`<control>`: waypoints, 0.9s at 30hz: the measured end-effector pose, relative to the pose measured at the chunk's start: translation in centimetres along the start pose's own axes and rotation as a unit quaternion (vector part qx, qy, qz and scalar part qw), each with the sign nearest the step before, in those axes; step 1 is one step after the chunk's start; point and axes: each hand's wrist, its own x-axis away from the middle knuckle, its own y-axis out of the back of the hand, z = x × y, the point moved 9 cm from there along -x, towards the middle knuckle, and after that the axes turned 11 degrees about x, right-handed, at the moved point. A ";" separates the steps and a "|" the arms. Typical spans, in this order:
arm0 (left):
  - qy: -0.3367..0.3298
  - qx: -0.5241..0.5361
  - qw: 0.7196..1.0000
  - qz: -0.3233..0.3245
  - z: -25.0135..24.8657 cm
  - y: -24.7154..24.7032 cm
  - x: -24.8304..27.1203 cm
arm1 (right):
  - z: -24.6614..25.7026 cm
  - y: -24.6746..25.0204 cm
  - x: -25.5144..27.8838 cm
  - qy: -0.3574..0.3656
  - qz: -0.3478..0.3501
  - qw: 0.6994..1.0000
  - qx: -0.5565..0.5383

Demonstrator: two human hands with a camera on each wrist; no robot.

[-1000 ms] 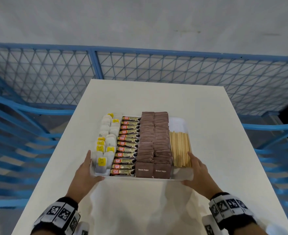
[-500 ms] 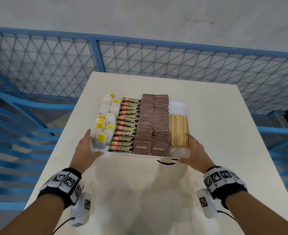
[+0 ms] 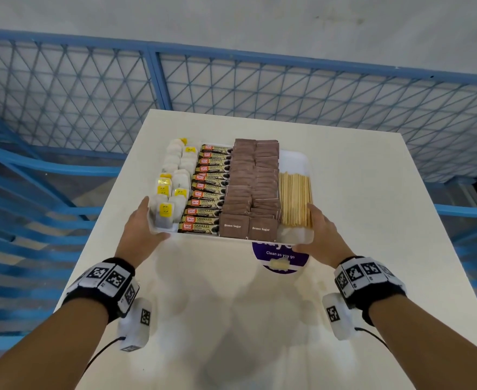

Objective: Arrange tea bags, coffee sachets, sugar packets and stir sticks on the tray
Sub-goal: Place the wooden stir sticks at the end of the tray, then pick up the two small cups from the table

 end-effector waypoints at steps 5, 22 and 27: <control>0.002 -0.024 1.000 0.001 0.5 -0.1 0.0 | 0.0 0.1 0.4 -0.006 -0.003 1.000 -0.010; -0.356 -0.092 0.896 0.249 -13.0 -22.8 19.1 | -8.2 4.1 21.1 -0.091 -0.146 0.985 -0.023; -0.394 -0.102 0.812 0.418 -18.1 -31.3 26.7 | -13.8 5.3 28.9 -0.151 -0.204 0.967 0.012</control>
